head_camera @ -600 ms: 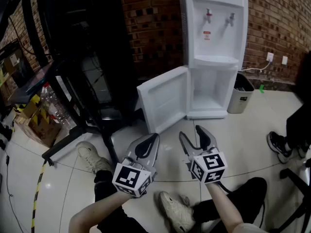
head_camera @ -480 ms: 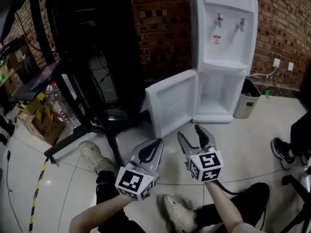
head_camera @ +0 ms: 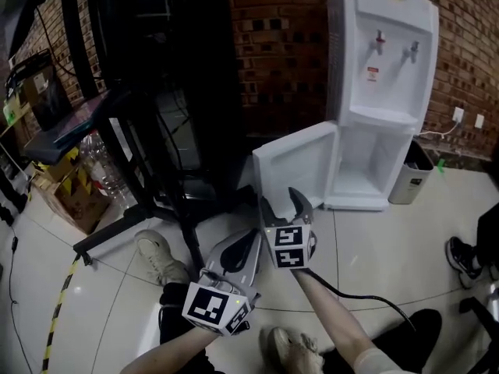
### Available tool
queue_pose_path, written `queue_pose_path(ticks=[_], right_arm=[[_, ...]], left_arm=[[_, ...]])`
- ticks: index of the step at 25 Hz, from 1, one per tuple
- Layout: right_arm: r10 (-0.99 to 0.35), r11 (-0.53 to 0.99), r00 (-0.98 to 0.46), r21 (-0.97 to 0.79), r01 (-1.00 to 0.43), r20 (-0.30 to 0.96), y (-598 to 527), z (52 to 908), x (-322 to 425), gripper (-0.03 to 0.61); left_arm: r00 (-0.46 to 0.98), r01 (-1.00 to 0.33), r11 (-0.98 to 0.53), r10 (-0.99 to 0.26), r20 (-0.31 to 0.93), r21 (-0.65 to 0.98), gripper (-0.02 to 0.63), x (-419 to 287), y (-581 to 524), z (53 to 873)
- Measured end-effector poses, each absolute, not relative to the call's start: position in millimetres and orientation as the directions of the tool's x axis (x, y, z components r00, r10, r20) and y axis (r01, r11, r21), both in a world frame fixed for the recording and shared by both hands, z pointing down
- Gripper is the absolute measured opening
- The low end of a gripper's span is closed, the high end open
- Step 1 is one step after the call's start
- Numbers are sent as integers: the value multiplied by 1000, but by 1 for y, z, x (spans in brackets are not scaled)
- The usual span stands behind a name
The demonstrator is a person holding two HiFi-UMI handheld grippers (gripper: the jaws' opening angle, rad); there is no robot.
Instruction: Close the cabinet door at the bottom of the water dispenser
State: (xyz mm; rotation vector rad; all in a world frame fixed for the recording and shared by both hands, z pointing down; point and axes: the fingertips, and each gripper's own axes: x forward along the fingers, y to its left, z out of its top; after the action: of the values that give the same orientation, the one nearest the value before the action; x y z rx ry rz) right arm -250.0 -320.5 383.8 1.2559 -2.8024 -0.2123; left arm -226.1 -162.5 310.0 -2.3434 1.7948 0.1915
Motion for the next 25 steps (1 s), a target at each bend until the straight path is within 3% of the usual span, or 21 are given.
queue_pose_path(ticks=[5,20,22,25], right_arm=[[-803,590,-595,151,-793,8,-343,389,-273,276],[-804,595,-590,102,-797,73,-370,408,-307,272],[-801,599,-592,100,-795,91,-370,412,-307,215],[-800,600,-591,122,-791,103,-369,415,-304,192]], left_arm=[[227,-974,-226,-952,-203,-29,5,-245,-163,319],[116,-991,-126,-971,-208,37,3,-291,-153,330],[107,-991,-123,-970,-218,59,3,-292,-153,327],[107,-989,-127,-971,-215,80,3,-291,-154,328]])
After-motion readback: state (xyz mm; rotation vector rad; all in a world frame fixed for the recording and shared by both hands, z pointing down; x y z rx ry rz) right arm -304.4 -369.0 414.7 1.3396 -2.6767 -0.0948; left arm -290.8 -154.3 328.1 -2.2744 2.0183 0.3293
